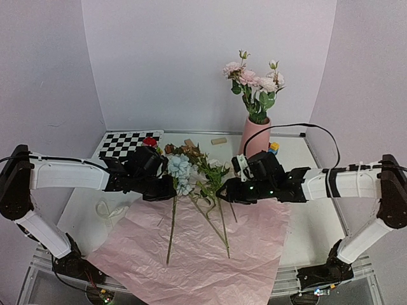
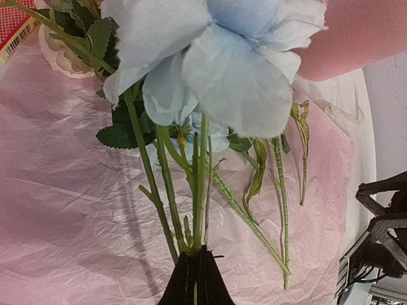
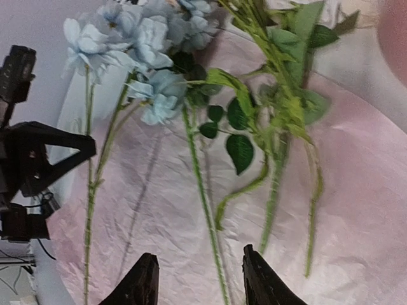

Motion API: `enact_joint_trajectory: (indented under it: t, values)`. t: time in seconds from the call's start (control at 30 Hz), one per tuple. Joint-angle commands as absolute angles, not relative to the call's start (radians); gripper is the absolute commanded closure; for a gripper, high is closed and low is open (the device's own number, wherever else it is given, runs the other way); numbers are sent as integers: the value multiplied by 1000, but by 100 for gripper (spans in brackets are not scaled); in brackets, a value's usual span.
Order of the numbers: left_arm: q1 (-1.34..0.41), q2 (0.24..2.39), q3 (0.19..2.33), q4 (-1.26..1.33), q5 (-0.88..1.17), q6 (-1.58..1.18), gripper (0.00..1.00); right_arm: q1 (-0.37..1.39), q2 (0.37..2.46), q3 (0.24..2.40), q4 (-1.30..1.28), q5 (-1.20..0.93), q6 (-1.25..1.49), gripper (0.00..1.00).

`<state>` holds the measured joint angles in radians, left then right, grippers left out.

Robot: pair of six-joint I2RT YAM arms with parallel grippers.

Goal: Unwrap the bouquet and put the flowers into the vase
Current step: Adjust the fake flower with the wrapping paper.

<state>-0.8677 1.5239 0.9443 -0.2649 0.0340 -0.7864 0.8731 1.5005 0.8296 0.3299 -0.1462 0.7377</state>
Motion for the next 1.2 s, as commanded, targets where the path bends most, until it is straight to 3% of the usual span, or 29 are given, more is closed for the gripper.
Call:
enact_joint_trajectory:
  t: [0.0,0.37,1.17]
  values:
    - [-870,1507,957,-266,47,-777,100,926,1604,891,563,-217,911,54]
    - [-870,1486,934,-245,53,-788,100,973,1845,1005,786,-192,1179,66]
    - [-870,1474,925,-240,63,-788,100,974,2044,1132,891,-242,1276,73]
